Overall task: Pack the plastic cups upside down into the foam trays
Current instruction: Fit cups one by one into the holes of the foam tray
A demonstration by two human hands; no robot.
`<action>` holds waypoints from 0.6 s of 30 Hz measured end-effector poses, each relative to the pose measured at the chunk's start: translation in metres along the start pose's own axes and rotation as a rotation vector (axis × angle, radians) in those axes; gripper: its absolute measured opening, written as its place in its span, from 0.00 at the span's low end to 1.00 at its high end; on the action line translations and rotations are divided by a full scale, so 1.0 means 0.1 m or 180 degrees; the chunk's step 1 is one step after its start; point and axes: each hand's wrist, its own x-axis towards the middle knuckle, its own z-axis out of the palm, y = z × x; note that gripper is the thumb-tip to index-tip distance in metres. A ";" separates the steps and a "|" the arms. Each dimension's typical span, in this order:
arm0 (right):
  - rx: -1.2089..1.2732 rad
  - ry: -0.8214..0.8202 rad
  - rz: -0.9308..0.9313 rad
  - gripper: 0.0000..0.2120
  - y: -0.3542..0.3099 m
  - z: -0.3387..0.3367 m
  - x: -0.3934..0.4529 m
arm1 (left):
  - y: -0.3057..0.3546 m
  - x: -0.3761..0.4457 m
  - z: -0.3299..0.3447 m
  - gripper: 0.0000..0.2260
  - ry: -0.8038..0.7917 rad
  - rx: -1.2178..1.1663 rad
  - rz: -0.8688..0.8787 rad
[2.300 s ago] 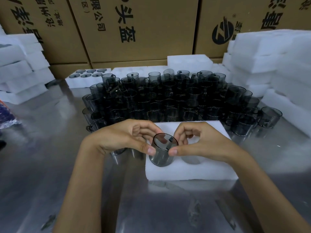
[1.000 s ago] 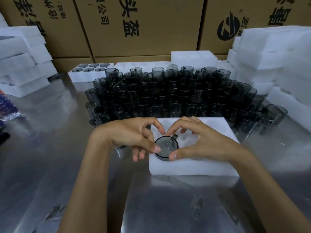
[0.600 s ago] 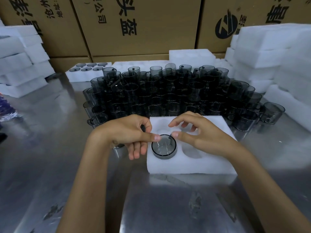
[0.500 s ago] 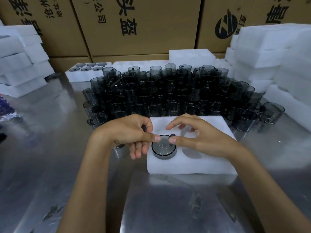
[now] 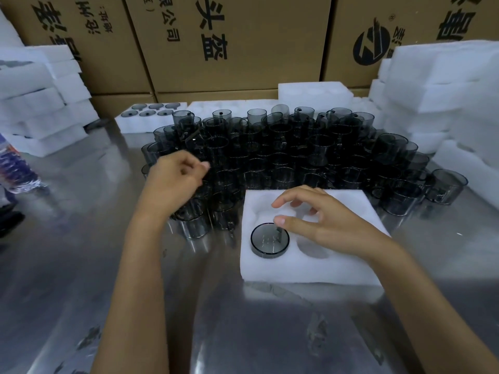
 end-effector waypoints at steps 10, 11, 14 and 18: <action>0.0147 0.0102 0.0041 0.08 0.03 0.02 0.02 | -0.09 -0.03 -0.03 0.06 -0.1118 0.0899 -0.0633; 0.0155 0.0098 0.0044 0.08 0.03 0.02 0.02 | -0.07 -0.04 0.02 0.07 -0.0979 0.0984 -0.0602; 0.0168 0.0101 0.0054 0.07 0.03 0.03 0.03 | -0.02 -0.06 0.15 0.08 -0.0419 0.1312 -0.0310; 0.0175 0.0109 0.0062 0.07 0.04 0.03 0.03 | 0.06 -0.12 0.33 0.05 -0.0317 0.1683 -0.0178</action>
